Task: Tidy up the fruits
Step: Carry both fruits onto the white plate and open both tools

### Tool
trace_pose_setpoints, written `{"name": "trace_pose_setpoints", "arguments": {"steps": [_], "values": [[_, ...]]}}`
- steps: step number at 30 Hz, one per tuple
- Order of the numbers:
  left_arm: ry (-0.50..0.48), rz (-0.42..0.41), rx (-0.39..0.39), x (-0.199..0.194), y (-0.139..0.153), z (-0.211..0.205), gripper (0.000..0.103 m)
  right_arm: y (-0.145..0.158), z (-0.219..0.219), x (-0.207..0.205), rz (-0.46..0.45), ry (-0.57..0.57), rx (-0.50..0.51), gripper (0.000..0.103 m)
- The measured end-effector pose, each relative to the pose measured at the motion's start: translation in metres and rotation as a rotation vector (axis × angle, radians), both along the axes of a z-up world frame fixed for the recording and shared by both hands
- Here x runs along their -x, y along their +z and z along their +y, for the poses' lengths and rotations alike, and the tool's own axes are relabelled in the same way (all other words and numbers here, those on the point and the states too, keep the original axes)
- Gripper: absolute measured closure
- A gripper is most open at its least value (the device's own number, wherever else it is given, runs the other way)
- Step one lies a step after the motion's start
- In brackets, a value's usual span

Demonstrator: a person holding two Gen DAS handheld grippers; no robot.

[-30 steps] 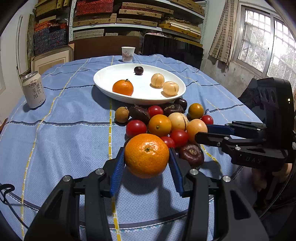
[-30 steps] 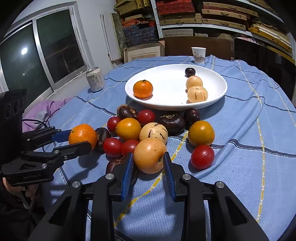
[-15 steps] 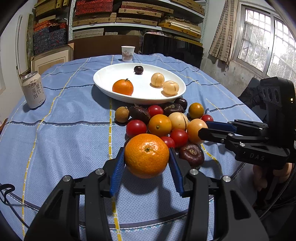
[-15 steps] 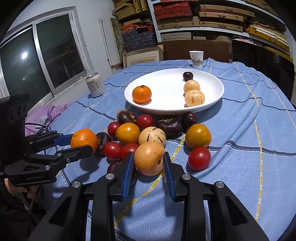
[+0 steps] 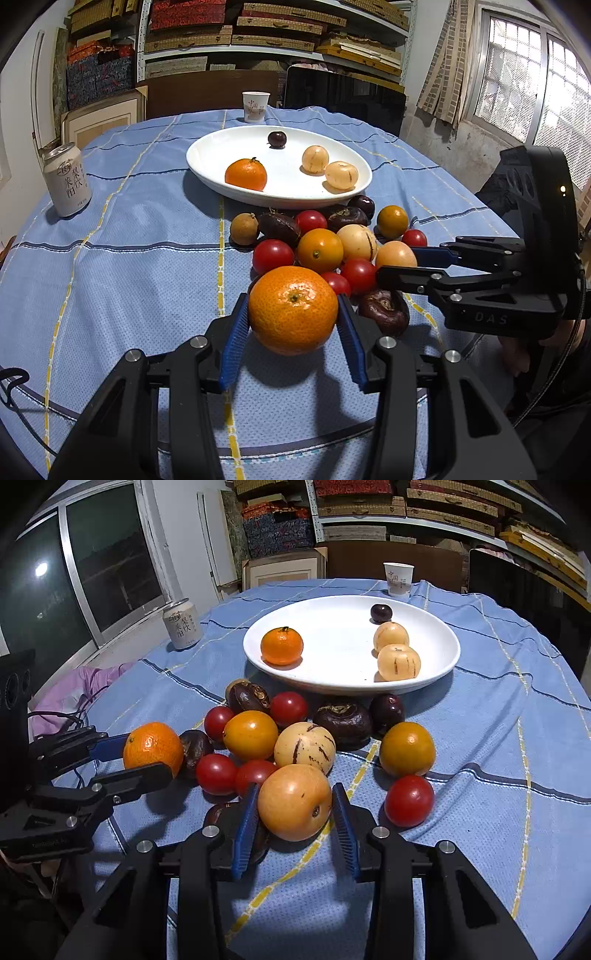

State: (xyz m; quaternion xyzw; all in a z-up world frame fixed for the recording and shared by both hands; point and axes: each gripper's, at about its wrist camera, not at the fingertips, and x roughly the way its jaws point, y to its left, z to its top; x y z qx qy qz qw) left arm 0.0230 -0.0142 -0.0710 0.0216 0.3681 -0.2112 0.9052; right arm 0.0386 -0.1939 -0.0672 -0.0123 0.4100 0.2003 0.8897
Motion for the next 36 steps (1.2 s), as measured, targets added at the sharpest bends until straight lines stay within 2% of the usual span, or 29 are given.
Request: {"name": "trace_pose_setpoints", "arguments": {"steps": [10, 16, 21, 27, 30, 33, 36], "values": [[-0.005, -0.003, 0.008, 0.002, 0.004, 0.003, 0.057, 0.013, -0.010, 0.016, -0.050, -0.028, 0.009, 0.063], [-0.009, -0.028, 0.021, 0.003, 0.018, 0.005, 0.057, 0.026, -0.020, 0.017, -0.085, -0.044, -0.002, 0.063], [-0.016, -0.052, 0.016, -0.011, 0.034, 0.003, 0.057, 0.039, -0.031, 0.007, -0.109, -0.061, -0.007, 0.063], [-0.014, -0.082, 0.013, -0.061, 0.062, -0.002, 0.057, 0.067, -0.041, -0.027, -0.148, -0.083, -0.004, 0.063], [-0.009, -0.087, -0.002, -0.097, 0.075, -0.010, 0.057, 0.085, -0.042, -0.067, -0.158, -0.088, -0.013, 0.063], [0.003, -0.051, -0.002, -0.136, 0.079, -0.016, 0.057, 0.089, -0.039, -0.106, -0.137, -0.099, -0.020, 0.063], [0.038, -0.007, -0.022, -0.175, 0.071, -0.021, 0.057, 0.083, -0.029, -0.147, -0.113, -0.111, -0.003, 0.063]]}}
